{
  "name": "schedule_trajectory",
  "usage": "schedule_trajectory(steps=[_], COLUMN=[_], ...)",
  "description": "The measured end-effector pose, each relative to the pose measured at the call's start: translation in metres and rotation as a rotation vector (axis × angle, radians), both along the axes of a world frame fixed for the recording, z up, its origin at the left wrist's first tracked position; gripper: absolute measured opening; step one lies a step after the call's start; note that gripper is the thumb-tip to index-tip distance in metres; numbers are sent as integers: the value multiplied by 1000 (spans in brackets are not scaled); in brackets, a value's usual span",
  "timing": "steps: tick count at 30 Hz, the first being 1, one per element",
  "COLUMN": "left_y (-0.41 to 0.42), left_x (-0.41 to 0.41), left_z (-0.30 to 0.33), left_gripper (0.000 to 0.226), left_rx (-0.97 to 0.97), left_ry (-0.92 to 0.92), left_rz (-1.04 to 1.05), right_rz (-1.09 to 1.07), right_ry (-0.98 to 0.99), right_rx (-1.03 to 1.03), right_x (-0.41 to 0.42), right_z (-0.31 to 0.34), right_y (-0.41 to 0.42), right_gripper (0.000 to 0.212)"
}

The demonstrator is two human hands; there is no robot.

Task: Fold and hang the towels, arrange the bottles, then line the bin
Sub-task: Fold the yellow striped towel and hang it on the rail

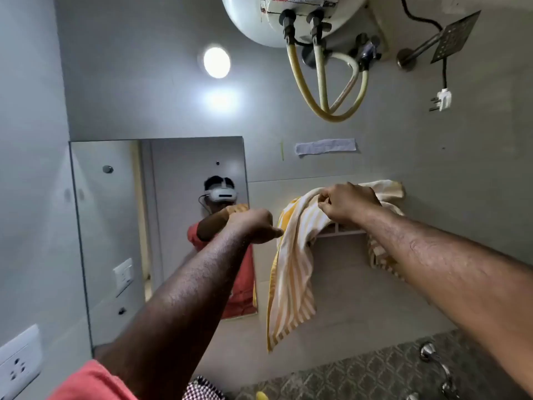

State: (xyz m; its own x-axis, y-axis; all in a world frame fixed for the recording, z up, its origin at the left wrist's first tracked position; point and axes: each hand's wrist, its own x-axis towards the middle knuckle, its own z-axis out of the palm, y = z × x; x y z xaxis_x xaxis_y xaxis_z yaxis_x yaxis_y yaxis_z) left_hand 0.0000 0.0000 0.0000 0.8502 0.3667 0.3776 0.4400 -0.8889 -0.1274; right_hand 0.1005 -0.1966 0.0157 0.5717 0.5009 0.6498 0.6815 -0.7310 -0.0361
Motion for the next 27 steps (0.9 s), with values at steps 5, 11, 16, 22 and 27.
schedule_trajectory(steps=[5, 11, 16, 22, 27], left_y=[14, 33, 28, 13, -36], left_x=[27, 72, 71, 70, 72], left_z=[-4, -39, -44, 3, 51], left_gripper=[50, 66, 31, 37, 30], left_rx=[-128, -404, -247, -335, -497], left_ry=[79, 241, -45, -433, -663], left_rz=[-35, -60, -83, -242, -419], right_rz=[6, -204, -100, -228, -303], right_ry=[66, -23, -54, 32, 7], right_rx=[-125, -408, -137, 317, 627], right_x=[20, 34, 40, 37, 30], right_z=[-1, -19, -30, -9, 20], right_y=[9, 21, 26, 9, -49], right_gripper=[58, 95, 23, 27, 31])
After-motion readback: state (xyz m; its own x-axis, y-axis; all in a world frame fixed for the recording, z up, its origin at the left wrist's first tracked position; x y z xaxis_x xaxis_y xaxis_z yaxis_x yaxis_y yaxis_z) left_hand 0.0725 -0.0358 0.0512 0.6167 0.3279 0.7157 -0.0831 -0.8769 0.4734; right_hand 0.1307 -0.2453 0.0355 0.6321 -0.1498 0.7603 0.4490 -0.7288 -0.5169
